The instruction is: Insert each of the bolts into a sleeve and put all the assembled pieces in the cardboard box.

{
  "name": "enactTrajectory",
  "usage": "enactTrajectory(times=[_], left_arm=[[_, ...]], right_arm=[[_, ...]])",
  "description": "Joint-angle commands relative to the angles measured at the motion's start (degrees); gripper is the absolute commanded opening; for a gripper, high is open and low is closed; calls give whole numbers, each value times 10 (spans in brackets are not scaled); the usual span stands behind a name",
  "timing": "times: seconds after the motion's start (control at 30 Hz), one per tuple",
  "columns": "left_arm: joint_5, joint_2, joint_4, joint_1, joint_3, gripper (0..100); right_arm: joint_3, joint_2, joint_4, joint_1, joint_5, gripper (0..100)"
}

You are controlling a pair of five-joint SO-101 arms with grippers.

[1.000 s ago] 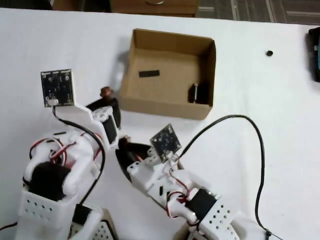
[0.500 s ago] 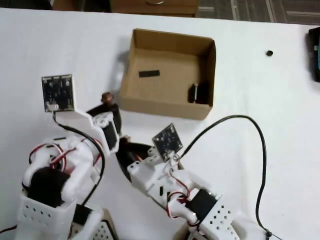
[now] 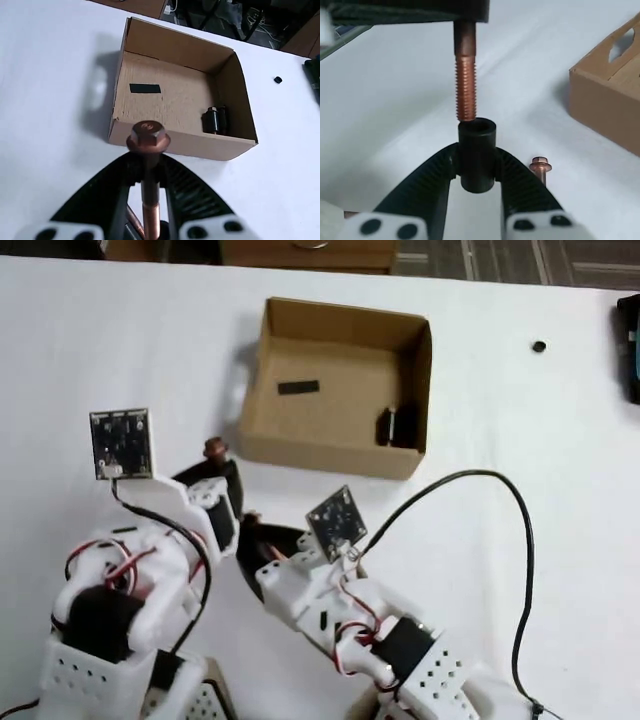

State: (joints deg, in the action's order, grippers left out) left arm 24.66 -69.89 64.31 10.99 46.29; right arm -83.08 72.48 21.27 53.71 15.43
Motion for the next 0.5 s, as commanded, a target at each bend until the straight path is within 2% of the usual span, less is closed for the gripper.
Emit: enactTrajectory(times=[0.0,0.47], left_arm=[[5,-6,-15,6,-4,23],[6,-6,-18,35,17,23]], right_arm=[[5,13,3,-3,4,19],[7,15,2,7,4,19]])
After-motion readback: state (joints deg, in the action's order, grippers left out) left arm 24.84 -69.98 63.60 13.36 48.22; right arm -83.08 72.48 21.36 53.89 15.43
